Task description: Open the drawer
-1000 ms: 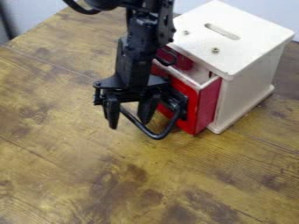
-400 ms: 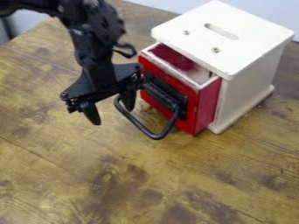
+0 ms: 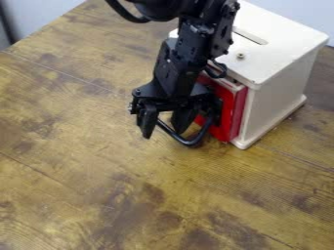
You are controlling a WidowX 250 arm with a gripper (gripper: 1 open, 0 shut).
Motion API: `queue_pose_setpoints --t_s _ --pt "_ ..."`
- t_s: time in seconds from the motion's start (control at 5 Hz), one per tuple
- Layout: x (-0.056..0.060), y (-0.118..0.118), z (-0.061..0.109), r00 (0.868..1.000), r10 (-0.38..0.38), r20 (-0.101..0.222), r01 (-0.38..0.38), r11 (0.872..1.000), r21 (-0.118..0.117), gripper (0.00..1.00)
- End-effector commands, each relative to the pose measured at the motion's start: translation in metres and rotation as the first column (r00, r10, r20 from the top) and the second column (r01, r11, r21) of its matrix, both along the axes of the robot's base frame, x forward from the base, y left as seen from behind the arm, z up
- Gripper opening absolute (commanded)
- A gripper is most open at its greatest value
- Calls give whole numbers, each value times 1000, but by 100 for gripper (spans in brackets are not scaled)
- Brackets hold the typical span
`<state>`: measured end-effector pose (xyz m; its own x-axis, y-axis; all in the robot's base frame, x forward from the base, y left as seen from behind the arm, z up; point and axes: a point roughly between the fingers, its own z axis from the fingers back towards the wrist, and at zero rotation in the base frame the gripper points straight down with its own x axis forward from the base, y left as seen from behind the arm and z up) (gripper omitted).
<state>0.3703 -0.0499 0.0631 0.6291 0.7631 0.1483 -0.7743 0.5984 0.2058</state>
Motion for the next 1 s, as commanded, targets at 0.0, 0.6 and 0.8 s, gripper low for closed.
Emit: queue_pose_setpoints --t_s 0.0,0.6,0.8 --pt "1 -12 2 1000 -26 -6 24 975 -220 0" --pt "-5 8 6 917 -51 396 130 976 -176 0" --pt "-7 9 4 946 -155 284 166 986 -15 0"
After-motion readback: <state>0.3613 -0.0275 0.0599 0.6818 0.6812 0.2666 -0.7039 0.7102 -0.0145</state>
